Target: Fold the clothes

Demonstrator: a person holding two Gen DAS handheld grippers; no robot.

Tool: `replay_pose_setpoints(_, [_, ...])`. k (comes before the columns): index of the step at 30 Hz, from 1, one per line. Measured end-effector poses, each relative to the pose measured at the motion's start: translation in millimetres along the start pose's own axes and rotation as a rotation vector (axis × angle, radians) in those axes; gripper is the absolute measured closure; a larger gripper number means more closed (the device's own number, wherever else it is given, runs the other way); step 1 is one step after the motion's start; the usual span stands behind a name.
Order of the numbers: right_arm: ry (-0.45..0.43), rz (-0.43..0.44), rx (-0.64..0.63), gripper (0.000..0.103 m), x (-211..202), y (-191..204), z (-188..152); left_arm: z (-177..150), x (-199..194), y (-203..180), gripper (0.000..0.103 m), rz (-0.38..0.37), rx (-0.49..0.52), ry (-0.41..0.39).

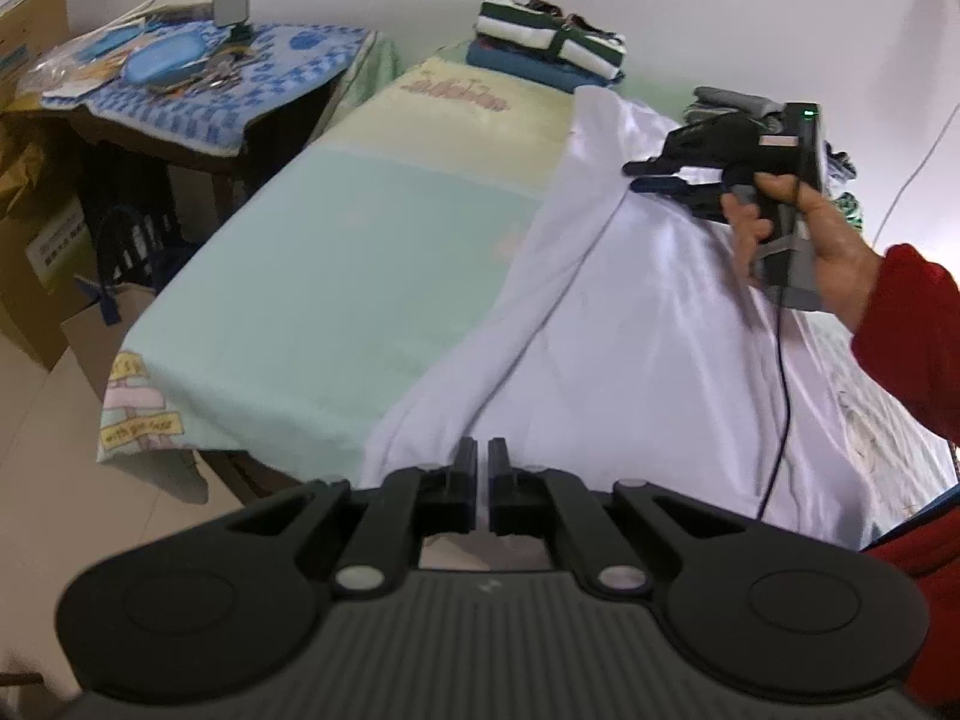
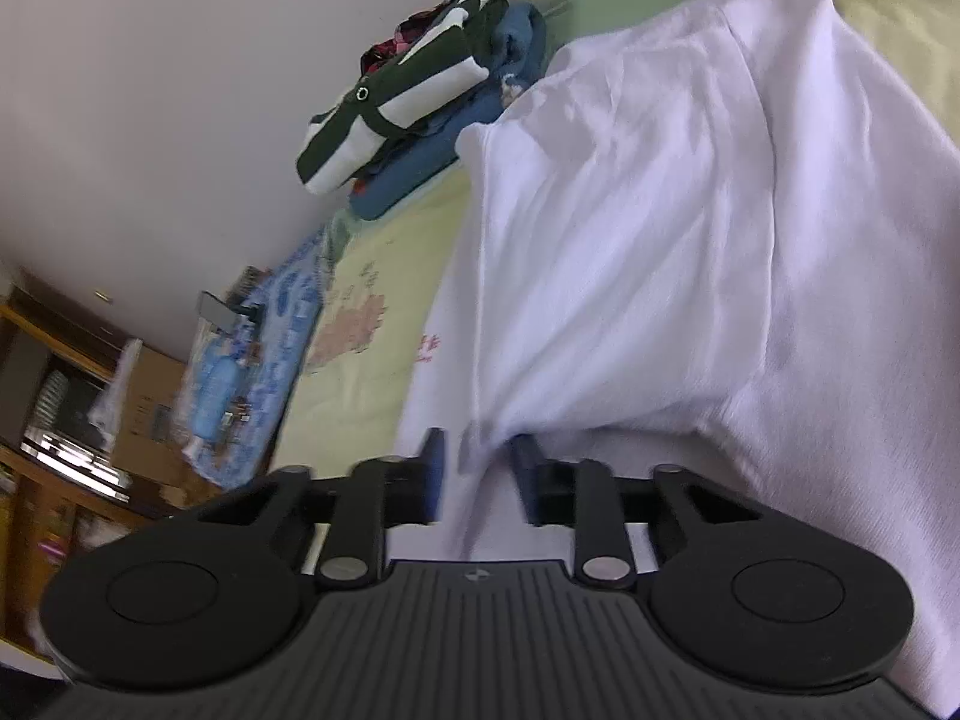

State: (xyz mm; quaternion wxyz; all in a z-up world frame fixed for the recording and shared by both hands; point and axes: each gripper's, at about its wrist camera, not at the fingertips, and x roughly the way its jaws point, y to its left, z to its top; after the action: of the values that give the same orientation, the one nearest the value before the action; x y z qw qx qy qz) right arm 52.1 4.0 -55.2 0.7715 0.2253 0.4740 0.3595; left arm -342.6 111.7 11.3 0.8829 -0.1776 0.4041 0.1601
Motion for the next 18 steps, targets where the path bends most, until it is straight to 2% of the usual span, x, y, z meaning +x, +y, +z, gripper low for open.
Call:
replay_pose_setpoints(1, [0.006, -0.003, -0.006, 0.094, 0.4, -0.9, 1.5, -1.6, 0.1, 0.4, 0.102, 0.014, 0.010, 0.001])
replay_pose_setpoints(3, [0.010, -0.002, -0.009, 0.095, -0.7, -3.1, 1.8, -8.2, 4.0, 6.8, 0.090, 0.070, 0.021, 0.010])
replay_pose_setpoints(4, [0.011, -0.003, -0.013, 0.095, -1.5, -3.8, 1.8, -12.0, 6.4, 13.9, 0.090, 0.084, 0.007, 0.021])
replay_pose_setpoints(5, [0.011, -0.004, -0.016, 0.095, -2.3, -4.5, 1.8, -15.0, 8.9, 21.5, 0.084, 0.083, -0.015, 0.029])
replay_pose_setpoints(6, [0.012, -0.005, -0.020, 0.095, -3.1, -5.3, 1.7, -17.5, 12.1, 28.8, 0.069, 0.080, -0.041, 0.035])
replay_pose_setpoints(7, [0.016, -0.004, -0.018, 0.096, -2.9, -5.8, 2.6, -19.1, 16.4, 34.0, 0.059, 0.079, -0.057, 0.038])
replay_pose_setpoints(9, [0.028, -0.003, -0.010, 0.096, -2.0, -6.8, 4.6, -20.7, 26.6, 40.6, 0.055, 0.079, -0.072, 0.043])
replay_pose_setpoints(14, [0.058, -0.001, 0.008, 0.097, -0.1, -8.9, 8.6, -21.5, 40.3, 48.6, 0.053, 0.052, -0.069, 0.050])
replay_pose_setpoints(16, [0.060, -0.006, -0.002, 0.097, 0.0, -7.6, 8.6, -19.9, 41.0, 50.7, 0.064, 0.028, -0.082, 0.061])
replay_pose_setpoints(18, [0.057, -0.012, -0.002, 0.098, 0.2, -7.3, 8.2, -18.3, 41.9, 46.7, 0.088, 0.004, -0.085, 0.069])
